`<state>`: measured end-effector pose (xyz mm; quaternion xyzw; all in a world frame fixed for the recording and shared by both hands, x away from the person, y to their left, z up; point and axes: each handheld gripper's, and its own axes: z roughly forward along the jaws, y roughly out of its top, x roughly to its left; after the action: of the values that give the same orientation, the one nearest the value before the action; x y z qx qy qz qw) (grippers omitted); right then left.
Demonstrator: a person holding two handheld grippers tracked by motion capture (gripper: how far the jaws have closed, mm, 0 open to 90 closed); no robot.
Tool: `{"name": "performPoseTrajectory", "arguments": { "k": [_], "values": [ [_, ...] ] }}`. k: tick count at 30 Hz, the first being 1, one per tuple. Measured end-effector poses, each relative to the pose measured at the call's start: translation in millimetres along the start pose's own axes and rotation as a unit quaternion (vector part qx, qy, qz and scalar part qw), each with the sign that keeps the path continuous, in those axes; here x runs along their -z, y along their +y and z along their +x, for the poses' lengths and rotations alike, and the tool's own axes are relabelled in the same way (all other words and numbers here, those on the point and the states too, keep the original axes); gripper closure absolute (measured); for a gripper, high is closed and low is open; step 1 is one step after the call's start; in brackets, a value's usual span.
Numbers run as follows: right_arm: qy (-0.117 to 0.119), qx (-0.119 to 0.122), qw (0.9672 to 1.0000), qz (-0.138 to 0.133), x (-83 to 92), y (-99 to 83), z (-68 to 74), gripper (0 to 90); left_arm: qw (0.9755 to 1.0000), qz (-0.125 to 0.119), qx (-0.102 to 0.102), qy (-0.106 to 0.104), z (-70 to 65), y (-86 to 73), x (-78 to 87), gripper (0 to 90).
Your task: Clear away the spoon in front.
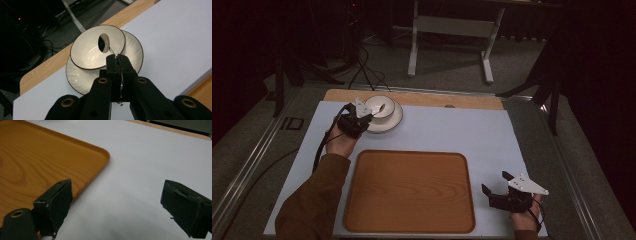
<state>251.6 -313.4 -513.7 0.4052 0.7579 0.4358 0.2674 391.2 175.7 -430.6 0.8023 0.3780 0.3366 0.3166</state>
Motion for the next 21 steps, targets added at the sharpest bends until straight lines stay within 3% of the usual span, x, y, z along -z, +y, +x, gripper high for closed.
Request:
{"name": "performPoseTrajectory", "arguments": {
  "k": [21],
  "values": [
    [-0.002,0.000,1.0000,-0.003,0.7,0.0,-0.3,10.5,0.9997,-0.015,-0.018,0.005,-4.5,3.6,21.9,88.9]
  ]
}}
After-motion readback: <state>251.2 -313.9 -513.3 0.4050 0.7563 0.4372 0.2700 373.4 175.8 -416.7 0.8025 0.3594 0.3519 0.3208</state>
